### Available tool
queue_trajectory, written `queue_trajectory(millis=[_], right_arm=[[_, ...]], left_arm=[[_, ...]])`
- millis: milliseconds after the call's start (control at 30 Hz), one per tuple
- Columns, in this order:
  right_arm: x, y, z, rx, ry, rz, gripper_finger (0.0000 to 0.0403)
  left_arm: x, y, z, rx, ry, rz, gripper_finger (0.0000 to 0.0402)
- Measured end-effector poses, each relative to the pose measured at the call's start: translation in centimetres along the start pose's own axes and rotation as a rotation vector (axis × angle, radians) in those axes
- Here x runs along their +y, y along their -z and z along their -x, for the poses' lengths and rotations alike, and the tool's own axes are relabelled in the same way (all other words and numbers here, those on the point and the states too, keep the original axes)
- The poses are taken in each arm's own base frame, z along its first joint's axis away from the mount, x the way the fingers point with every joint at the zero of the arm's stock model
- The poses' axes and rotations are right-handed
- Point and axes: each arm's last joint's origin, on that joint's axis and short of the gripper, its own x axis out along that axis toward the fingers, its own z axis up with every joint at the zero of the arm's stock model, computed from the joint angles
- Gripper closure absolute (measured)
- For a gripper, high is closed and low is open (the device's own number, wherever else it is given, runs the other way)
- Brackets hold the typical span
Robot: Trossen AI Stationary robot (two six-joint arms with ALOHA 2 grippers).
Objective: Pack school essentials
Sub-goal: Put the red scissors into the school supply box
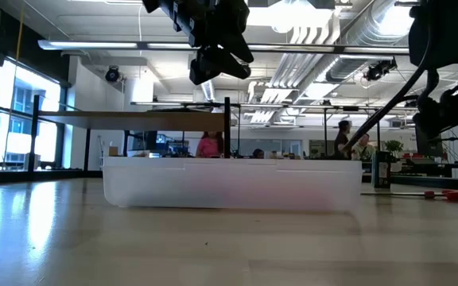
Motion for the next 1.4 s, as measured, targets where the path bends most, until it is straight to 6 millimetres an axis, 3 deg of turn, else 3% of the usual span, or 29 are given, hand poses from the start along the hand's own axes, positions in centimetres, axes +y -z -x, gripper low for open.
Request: queue_trajectory(millis=[567,733,1067,1400], right_arm=[[0.0,0.0,-0.3,0.018,0.006,0.018,0.0392],[-0.3,0.3,0.5,-0.008,-0.034,0.014,0.0394],[0.1,0.3,2.6,-0.104,-0.214,-0.013,0.0396],[2.1,-1.1,7.4,-0.300,-0.305,0.014,0.0397]], left_arm=[[0.1,0.3,0.0,0.026,-0.009,0.008,0.0271],[0.2,0.4,1.1,0.038,-0.034,0.001,0.0271],[1.1,0.9,5.6,0.049,-0.146,0.023,0.0271],[1.2,1.5,9.2,0.031,-0.197,-0.004,0.0271]])
